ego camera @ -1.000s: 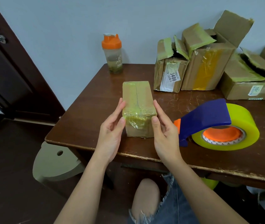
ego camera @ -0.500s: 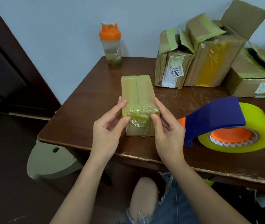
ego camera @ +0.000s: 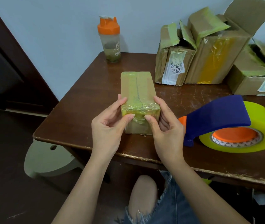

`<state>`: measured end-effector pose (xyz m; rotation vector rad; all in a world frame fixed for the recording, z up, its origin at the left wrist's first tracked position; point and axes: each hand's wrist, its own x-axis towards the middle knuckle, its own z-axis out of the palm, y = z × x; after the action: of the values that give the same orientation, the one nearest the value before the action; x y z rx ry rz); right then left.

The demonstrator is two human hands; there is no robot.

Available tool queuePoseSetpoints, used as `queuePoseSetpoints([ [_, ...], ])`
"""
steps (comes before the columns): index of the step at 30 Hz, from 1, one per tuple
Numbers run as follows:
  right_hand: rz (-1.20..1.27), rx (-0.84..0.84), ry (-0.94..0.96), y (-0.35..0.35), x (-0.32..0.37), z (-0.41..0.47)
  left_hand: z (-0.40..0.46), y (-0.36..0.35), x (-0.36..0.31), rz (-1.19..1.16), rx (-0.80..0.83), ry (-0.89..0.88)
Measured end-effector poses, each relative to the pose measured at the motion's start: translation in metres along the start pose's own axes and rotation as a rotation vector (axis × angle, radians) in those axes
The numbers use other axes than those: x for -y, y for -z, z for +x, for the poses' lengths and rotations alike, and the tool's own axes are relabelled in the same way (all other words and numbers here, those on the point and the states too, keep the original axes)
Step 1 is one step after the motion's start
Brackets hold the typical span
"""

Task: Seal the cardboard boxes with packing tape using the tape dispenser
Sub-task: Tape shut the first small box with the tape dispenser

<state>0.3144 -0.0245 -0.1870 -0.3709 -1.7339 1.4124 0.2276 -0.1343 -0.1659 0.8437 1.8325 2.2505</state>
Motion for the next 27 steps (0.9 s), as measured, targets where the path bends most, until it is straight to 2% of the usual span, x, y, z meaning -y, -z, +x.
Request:
queuePoseSetpoints([
  [4, 0.036, 0.03, -0.009, 0.002, 0.0, 0.0, 0.0, 0.001, 0.0, -0.01, 0.005, 0.028],
  [13, -0.134, 0.027, 0.0, 0.001, 0.0, -0.002, -0.003, 0.0, 0.008, 0.06, 0.019, 0.006],
  [18, -0.219, 0.083, -0.043, -0.002, 0.005, -0.001, 0.0, 0.007, 0.001, 0.393, 0.15, -0.032],
  [21, -0.206, 0.153, -0.074, -0.003, 0.018, -0.004, 0.006, 0.022, -0.007, 0.49, 0.213, 0.017],
  [22, -0.201, 0.163, -0.063, -0.003, 0.024, -0.007, 0.008, 0.026, -0.011, 0.507, 0.165, 0.031],
  [24, -0.223, 0.118, -0.02, -0.003, 0.039, -0.009, 0.006, 0.029, -0.019, 0.575, -0.055, 0.031],
  [26, -0.244, 0.013, 0.021, -0.002, 0.051, -0.002, -0.004, 0.026, -0.026, 0.615, -0.299, -0.05],
  [27, -0.263, -0.038, 0.018, -0.001, 0.056, 0.005, -0.011, 0.025, -0.029, 0.617, -0.366, -0.121],
])
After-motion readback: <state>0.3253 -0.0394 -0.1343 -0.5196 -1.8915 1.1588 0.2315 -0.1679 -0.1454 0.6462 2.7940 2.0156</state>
